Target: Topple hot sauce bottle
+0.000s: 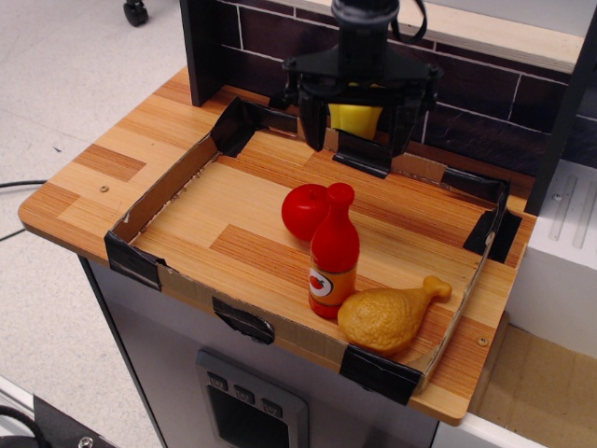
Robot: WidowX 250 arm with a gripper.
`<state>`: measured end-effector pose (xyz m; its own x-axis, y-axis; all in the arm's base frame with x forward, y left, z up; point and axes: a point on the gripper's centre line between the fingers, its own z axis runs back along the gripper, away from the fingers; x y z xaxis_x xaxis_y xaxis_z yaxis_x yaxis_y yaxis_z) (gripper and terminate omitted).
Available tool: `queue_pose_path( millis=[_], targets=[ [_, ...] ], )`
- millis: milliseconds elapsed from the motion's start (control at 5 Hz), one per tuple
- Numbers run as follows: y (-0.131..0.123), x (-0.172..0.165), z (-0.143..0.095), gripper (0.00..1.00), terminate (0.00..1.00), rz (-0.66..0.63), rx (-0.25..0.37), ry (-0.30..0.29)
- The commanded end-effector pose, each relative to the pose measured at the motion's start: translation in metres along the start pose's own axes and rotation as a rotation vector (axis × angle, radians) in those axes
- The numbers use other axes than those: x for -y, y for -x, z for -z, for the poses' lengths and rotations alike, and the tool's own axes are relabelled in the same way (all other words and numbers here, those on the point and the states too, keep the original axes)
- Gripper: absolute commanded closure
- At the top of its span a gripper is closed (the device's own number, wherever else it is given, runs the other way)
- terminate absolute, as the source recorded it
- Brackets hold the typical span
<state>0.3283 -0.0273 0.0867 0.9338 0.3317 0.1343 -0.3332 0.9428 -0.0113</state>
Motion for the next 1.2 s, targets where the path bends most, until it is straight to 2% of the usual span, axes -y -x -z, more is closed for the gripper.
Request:
queue_pose_path(
  millis=[0, 400, 800, 1000],
  targets=[
    [0.021, 0.001, -0.032, 0.0, 0.0, 0.162, 0.042, 0.022],
    [0.043, 0.002, -0.033, 0.0, 0.0, 0.255, 0.061, 0.047],
    [0.056, -0.005, -0.028, 0.0, 0.0, 0.298, 0.071, 0.025],
    [0.061, -0.008, -0.024, 0.0, 0.0, 0.298, 0.054, 0.021]
  ],
)
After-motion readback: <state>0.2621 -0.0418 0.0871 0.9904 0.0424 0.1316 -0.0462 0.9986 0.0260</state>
